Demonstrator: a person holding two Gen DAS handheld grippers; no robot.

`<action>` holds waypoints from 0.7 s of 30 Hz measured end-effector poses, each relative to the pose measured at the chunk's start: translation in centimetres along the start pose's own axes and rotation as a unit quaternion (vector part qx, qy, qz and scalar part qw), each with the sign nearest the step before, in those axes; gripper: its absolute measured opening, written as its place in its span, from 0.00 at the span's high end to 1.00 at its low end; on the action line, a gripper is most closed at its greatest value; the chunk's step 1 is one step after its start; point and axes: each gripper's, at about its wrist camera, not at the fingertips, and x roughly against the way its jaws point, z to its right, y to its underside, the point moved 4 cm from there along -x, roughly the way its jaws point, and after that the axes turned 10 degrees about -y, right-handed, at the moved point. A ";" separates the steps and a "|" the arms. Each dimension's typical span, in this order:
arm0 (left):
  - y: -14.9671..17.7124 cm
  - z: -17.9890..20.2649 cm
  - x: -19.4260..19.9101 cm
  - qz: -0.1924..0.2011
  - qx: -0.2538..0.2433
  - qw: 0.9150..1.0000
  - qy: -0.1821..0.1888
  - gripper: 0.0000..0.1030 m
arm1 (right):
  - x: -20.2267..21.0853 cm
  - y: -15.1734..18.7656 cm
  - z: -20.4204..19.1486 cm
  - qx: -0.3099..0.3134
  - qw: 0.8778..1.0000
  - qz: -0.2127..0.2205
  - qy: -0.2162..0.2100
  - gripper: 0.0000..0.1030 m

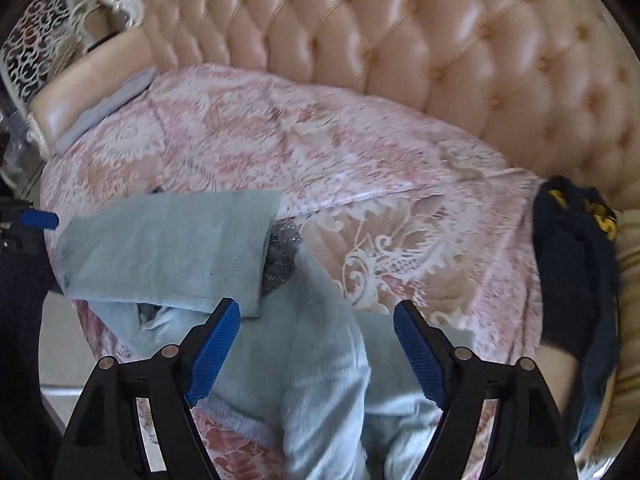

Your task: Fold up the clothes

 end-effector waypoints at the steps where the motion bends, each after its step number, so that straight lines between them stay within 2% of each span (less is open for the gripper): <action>1: 0.0 0.0 0.0 0.001 -0.001 1.000 0.000 0.39 | -0.7 -0.1 0.1 0.001 1.000 -0.013 -0.012 0.34; 2: -0.1 0.0 -0.1 0.001 -0.003 1.000 0.001 0.39 | -1.1 0.0 0.3 -0.002 1.000 -0.024 -0.013 0.77; 3: -0.2 0.1 -0.1 0.002 -0.004 1.000 0.001 0.39 | -1.3 0.0 0.3 -0.004 0.999 -0.033 -0.015 0.96; 6: -0.9 0.7 -0.4 0.004 -0.015 1.000 0.008 0.39 | -0.6 0.1 -1.0 0.004 0.999 -0.021 -0.039 0.97; 8: -1.8 1.6 -0.3 0.013 -0.030 0.999 0.015 0.39 | 0.4 0.5 -1.7 0.003 1.000 -0.011 -0.025 0.97; 11: -3.3 2.6 0.0 0.036 -0.055 0.998 0.024 0.39 | 3.2 0.9 -2.8 -0.011 0.999 0.035 -0.002 0.97; 13: -4.2 2.9 0.2 0.057 -0.070 0.996 0.024 0.36 | 5.8 1.3 -3.7 -0.020 0.997 0.071 0.013 0.97; 14: -4.6 3.1 0.1 0.062 -0.079 0.995 0.024 0.31 | 7.2 1.6 -4.3 -0.020 0.996 0.087 0.022 0.97; 17: -5.3 3.8 -0.5 0.060 -0.106 0.992 0.031 0.30 | 9.5 2.0 -5.7 -0.022 0.993 0.109 0.032 0.97; 19: -5.6 4.6 -0.3 0.070 -0.125 0.988 0.056 0.30 | 10.4 2.2 -6.8 -0.013 0.993 0.114 0.041 0.97; 21: -5.6 5.7 -0.1 0.079 -0.164 0.980 0.080 0.31 | 10.9 2.2 -7.9 -0.001 0.991 0.121 0.051 0.97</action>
